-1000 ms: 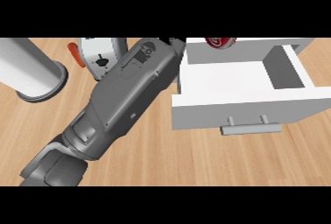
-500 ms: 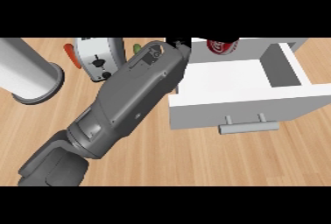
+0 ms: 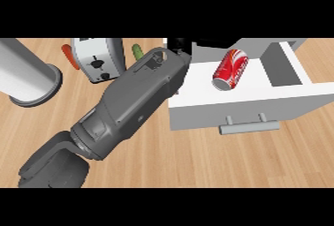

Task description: Pick up the can, place it into the drawer and close the drawer

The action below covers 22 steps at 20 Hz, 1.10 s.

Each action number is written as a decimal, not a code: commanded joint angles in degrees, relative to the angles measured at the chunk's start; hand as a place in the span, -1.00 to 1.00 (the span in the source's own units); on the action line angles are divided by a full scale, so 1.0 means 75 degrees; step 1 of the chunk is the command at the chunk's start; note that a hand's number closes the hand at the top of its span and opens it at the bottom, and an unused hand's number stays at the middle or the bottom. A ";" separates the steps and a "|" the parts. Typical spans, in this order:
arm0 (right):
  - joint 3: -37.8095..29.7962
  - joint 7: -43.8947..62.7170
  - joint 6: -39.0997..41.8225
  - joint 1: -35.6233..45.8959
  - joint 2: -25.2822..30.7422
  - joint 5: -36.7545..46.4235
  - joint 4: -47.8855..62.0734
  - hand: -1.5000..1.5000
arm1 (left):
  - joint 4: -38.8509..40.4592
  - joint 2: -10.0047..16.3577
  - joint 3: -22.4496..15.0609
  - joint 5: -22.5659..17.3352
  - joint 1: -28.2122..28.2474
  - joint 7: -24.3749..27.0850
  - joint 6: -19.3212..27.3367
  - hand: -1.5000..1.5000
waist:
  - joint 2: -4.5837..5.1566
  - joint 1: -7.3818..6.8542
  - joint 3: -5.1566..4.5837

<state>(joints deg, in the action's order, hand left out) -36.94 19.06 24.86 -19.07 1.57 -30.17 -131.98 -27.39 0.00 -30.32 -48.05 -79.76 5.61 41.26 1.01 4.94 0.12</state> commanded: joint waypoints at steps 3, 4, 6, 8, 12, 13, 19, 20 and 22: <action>-0.0055 0.0287 -0.0237 0.0227 0.0222 -0.0107 -0.0134 -1.00 | 0.0156 0.0000 -0.0388 -0.0406 -0.0258 0.0046 0.0516 -1.00 | 0.0012 0.0073 -0.0001; 0.0028 0.0035 0.0080 -0.0102 -0.0081 0.0063 -0.0137 -1.00 | -0.0117 0.0000 -0.0587 -0.0557 0.0350 0.0330 0.0543 -1.00 | 0.0005 0.0111 0.0001; -0.0021 0.0256 -0.0026 0.0085 0.0203 -0.0181 -0.0147 -1.00 | 0.0238 0.0000 -0.0475 -0.0645 -0.0045 0.0340 0.0556 -1.00 | 0.0043 0.0186 0.0001; 0.0026 0.0105 -0.0130 0.0393 0.0188 0.0110 0.0137 -1.00 | 0.0115 0.0000 -0.0598 -0.0794 0.0029 0.0536 0.0702 -1.00 | 0.0063 0.0158 0.0003; 0.0244 0.0231 -0.0182 0.0190 -0.0144 0.0171 -0.0325 -1.00 | 0.0183 0.0000 -0.0648 -0.1002 -0.0200 0.0496 0.0738 -1.00 | 0.0016 0.0068 -0.0005; 0.0140 0.0068 -0.0094 0.0214 -0.0072 0.0360 -0.0208 -1.00 | 0.0102 0.0000 -0.0593 -0.1082 0.0092 0.0831 0.0494 -1.00 | 0.0016 0.0011 -0.0005; -0.0324 -0.1156 0.0583 0.0631 0.0718 0.1598 -0.0653 -1.00 | 0.0265 0.0000 -0.0342 -0.1303 -0.0063 0.1076 0.0240 -1.00 | 0.0038 -0.0026 -0.0004; -0.0088 -0.1147 0.0569 0.0791 0.0667 0.1732 -0.0598 -1.00 | 0.0108 0.0000 -0.0487 -0.1327 0.0149 0.1361 0.0479 -1.00 | 0.0027 -0.0077 -0.0004; 0.0103 -0.1496 0.0813 0.0736 0.0522 0.1982 -0.0792 -1.00 | 0.0199 0.0000 -0.0442 -0.1404 -0.0290 0.1245 0.0504 -1.00 | 0.0028 -0.0010 0.0001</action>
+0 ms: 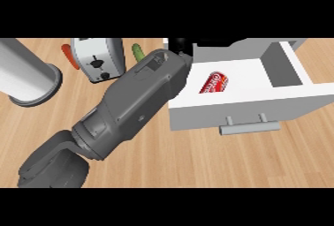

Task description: Pick up the can, place it into the drawer and close the drawer

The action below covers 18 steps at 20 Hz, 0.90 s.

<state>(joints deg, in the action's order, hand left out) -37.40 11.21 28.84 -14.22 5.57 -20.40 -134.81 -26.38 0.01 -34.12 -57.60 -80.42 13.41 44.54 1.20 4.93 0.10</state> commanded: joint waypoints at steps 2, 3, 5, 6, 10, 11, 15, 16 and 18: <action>0.0269 -0.0513 0.0094 0.0448 0.0077 0.1161 -0.0425 -1.00 | -0.0168 -0.0001 0.0018 -0.0175 0.0321 0.0727 -0.0223 -1.00 | -0.0011 -0.0195 -0.0007; 0.0561 -0.0702 0.0093 0.0545 -0.0133 0.1636 -0.0503 -1.00 | -0.0147 -0.0001 -0.0004 -0.0202 0.0146 0.0630 -0.0138 -1.00 | -0.0006 -0.0223 -0.0004; 0.0943 -0.0596 0.0155 0.0762 0.0080 0.2352 -0.0625 -1.00 | 0.0208 -0.0001 0.0109 -0.0187 -0.0366 0.0372 -0.0259 -1.00 | 0.0034 -0.0284 -0.0007; 0.0933 -0.0812 0.0124 0.0889 0.0111 0.2728 -0.0408 -1.00 | 0.0009 -0.0001 0.0075 -0.0231 -0.0092 0.0640 -0.0085 -1.00 | -0.0008 -0.0339 -0.0005; 0.2115 -0.0650 -0.0200 0.1566 -0.0057 0.4319 -0.0341 -1.00 | -0.0248 -0.0001 -0.0001 -0.0294 -0.0370 0.0258 0.0182 -1.00 | -0.0062 -0.0558 -0.0011; 0.2240 -0.0735 -0.0196 0.1739 0.0101 0.4701 -0.0085 -1.00 | -0.0116 -0.0001 0.0087 -0.0335 -0.0466 0.0251 0.0019 -1.00 | -0.0036 -0.0532 -0.0010; 0.2996 -0.1308 -0.0596 0.2164 0.0094 0.6247 0.0645 -1.00 | -0.0293 -0.0001 0.0020 -0.0394 -0.0342 0.0117 0.0271 -1.00 | -0.0078 -0.0602 -0.0009; 0.3261 -0.1507 -0.0699 0.2117 0.0049 0.6674 0.0823 -1.00 | -0.0291 -0.0001 0.0033 -0.0385 0.0029 0.0324 0.0034 -1.00 | -0.0073 -0.0621 -0.0010; 0.3878 -0.1651 -0.1176 0.2372 -0.0145 0.7573 0.1257 -1.00 | -0.0392 -0.0001 -0.0029 -0.0317 -0.0020 0.0242 0.0154 -1.00 | -0.0086 -0.0670 -0.0010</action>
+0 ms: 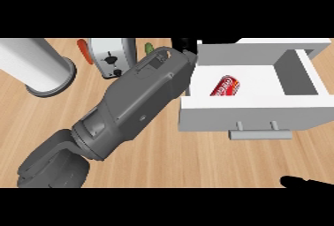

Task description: Pick up the can, place it into the drawer and close the drawer

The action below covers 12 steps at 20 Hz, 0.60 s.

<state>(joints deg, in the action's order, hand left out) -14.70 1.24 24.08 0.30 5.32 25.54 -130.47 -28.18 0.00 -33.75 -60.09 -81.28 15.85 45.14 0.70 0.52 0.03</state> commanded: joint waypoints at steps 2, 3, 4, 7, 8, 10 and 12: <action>0.0916 -0.0500 -0.0905 0.0744 -0.0051 0.1798 0.1192 -1.00 | -0.0155 0.0159 0.0136 0.0127 -0.0188 -0.0449 -0.0017 -1.00 | -0.0060 -0.0150 -0.0001; 0.1246 -0.0480 -0.1164 0.0959 -0.0178 0.2205 0.1466 -1.00 | -0.0246 0.0093 0.0044 0.0206 0.0004 -0.0445 0.0066 -1.00 | -0.0068 -0.0204 -0.0003; 0.1141 -0.0610 -0.1309 0.1377 -0.0071 0.2214 0.2044 -1.00 | -0.0077 0.0124 0.0121 0.0240 0.0050 -0.0375 -0.0075 -1.00 | -0.0041 -0.0177 -0.0001; 0.1384 -0.0428 -0.1330 0.2009 0.0288 0.2903 0.2690 -1.00 | -0.0534 0.0126 0.0065 0.0335 0.0179 -0.0569 0.0286 -1.00 | -0.0089 -0.0296 -0.0007; 0.1472 -0.0736 -0.1611 0.2210 0.0279 0.3094 0.3279 -1.00 | -0.0433 0.0335 0.0011 0.0414 0.0310 -0.0559 0.0009 -1.00 | -0.0058 -0.0321 -0.0004; 0.1867 -0.0755 -0.1740 0.2190 0.0270 0.3547 0.3518 -1.00 | -0.0413 0.0478 0.0072 0.0530 0.0075 -0.0809 0.0160 -1.00 | -0.0070 -0.0196 -0.0002; 0.2050 -0.0779 -0.2213 0.2740 0.0206 0.4112 0.4587 -1.00 | -0.0548 0.0694 0.0054 0.0541 -0.0084 -0.1100 0.0160 -1.00 | -0.0057 -0.0345 -0.0001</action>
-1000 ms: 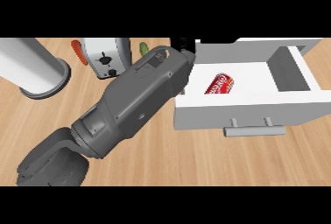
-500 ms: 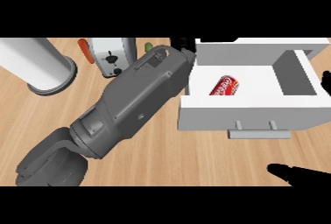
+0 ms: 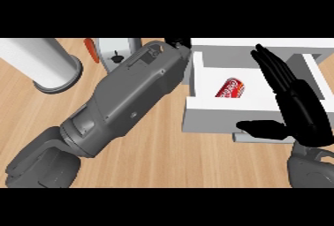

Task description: Pick up the can, place it into the drawer and close the drawer

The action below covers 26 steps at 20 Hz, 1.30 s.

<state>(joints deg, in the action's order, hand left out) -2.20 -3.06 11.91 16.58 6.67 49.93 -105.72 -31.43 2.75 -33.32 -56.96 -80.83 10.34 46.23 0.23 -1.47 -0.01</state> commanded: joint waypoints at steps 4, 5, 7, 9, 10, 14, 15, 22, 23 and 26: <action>0.0743 -0.0487 -0.0959 0.1054 0.0236 0.1596 0.2407 -1.00 | -0.0437 0.0529 0.0001 0.0272 0.0552 -0.0203 -0.0138 -1.00 | 0.0013 -0.0105 0.0000; 0.0493 -0.0443 -0.0895 0.1406 0.0402 0.1574 0.2816 -1.00 | -0.0602 0.0692 -0.0022 0.0318 0.0228 -0.0593 0.0050 -1.00 | -0.0014 -0.0106 0.0002; 0.0751 -0.0315 -0.1280 0.1594 0.0228 0.2048 0.3330 -1.00 | -0.0797 0.0869 -0.0051 0.0406 0.0430 -0.0758 0.0097 -1.00 | -0.0020 -0.0079 0.0002; 0.0340 -0.0433 -0.1733 0.2039 0.0296 0.2051 0.4283 -1.00 | -0.1390 0.1139 -0.0192 0.0511 0.0788 -0.0849 0.0029 -1.00 | -0.0027 -0.0208 0.0003; 0.0588 -0.0227 -0.2090 0.1934 -0.0030 0.2338 0.4419 -1.00 | -0.1434 0.1122 -0.0061 0.0583 0.1009 -0.0598 0.0119 -1.00 | -0.0021 -0.0094 0.0002; 0.0338 -0.0457 -0.2946 0.2447 -0.0107 0.2518 0.6009 -1.00 | -0.1883 0.1575 0.0046 0.0690 0.1264 -0.0891 0.0083 -1.00 | -0.0002 -0.0105 0.0005; 0.0225 -0.0355 -0.3001 0.2866 -0.0123 0.2567 0.6473 -1.00 | -0.2123 0.1653 -0.0088 0.0770 0.1100 -0.1188 0.0201 -1.00 | -0.0008 -0.0163 0.0007; -0.0048 -0.0511 -0.4670 0.3269 -0.0040 0.3137 0.8394 -1.00 | -0.2953 0.2168 -0.0077 0.1004 0.1589 -0.1634 0.0313 -1.00 | 0.0006 -0.0204 0.0010; -0.0203 -0.0838 -0.4974 0.3147 0.0151 0.3023 0.8614 -1.00 | -0.2988 0.2499 -0.0036 0.0944 0.1708 -0.1660 -0.0114 -1.00 | 0.0045 -0.0284 0.0014; -0.0286 -0.0582 -0.5257 0.3956 -0.0066 0.3194 0.9234 -1.00 | -0.3001 0.2227 0.0038 0.1057 0.1595 -0.1748 0.0236 -1.00 | 0.0082 -0.0221 0.0015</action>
<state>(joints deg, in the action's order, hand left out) -2.73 -7.83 -22.16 43.77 7.66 73.34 -45.13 -52.69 19.43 -33.44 -49.74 -69.15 -1.76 47.02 -0.61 -2.90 -0.92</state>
